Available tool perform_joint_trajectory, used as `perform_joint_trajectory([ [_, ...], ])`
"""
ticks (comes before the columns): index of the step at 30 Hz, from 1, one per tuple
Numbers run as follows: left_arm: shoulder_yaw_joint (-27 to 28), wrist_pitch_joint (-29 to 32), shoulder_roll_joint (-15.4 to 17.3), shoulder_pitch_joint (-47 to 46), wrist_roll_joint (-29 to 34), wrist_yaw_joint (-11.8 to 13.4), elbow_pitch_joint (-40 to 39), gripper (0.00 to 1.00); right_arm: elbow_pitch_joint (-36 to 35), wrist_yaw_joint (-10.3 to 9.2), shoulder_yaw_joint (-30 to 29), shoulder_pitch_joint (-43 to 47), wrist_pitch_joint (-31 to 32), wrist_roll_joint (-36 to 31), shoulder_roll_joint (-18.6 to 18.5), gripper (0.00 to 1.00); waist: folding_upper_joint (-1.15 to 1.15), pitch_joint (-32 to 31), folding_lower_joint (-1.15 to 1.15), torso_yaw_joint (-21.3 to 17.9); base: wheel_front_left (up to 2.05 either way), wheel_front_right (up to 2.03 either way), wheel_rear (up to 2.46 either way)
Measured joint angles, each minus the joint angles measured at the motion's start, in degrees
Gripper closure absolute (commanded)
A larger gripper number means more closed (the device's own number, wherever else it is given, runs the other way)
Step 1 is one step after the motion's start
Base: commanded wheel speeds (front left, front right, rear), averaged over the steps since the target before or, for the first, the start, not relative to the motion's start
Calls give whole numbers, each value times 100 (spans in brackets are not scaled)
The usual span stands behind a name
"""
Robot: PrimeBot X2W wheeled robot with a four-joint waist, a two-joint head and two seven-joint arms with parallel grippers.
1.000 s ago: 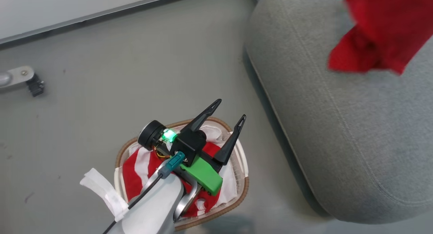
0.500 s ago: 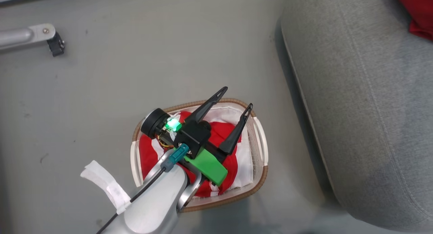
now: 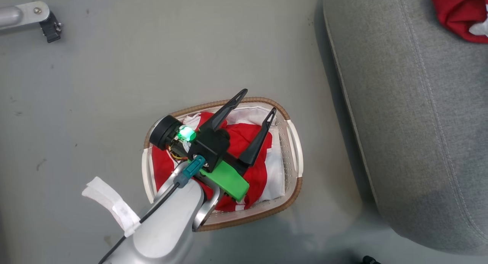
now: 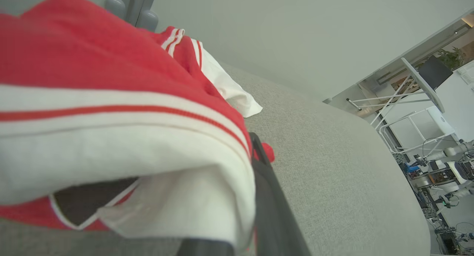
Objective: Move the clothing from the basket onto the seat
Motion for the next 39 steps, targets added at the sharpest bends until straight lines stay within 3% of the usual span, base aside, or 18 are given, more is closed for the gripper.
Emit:
perform_joint_trajectory([
  [1,14,0,14,0,0,0,5,0,9,0,-74,27,-1,-43,13,91,0,1,0,-23,0,0,0],
  [3,42,0,49,1,7,0,25,0,-4,0,-238,86,-22,-122,97,62,0,-2,0,-88,0,0,0],
  [4,51,0,64,1,7,0,40,0,-22,0,-300,125,-29,-131,163,22,0,-7,0,-124,0,0,0],
  [5,58,0,74,2,7,0,49,0,-36,0,-327,161,-32,-145,220,0,0,-13,0,-154,0,0,0],
  [12,104,0,110,21,4,0,87,0,-413,0,-272,631,-34,133,556,0,0,-155,0,-365,0,0,0],
  [23,376,0,127,281,-102,24,58,0,-1200,0,578,1772,-34,934,837,0,0,-683,0,-553,0,0,0],
  [32,1046,0,18,782,-338,123,-57,0,-1696,0,1031,1959,-34,1607,809,0,0,-1354,0,-521,0,0,0],
  [39,1740,0,-66,1326,-400,216,-91,0,-1963,-1,1538,1902,-35,2136,1066,0,0,-1911,-1,-337,0,0,0],
])
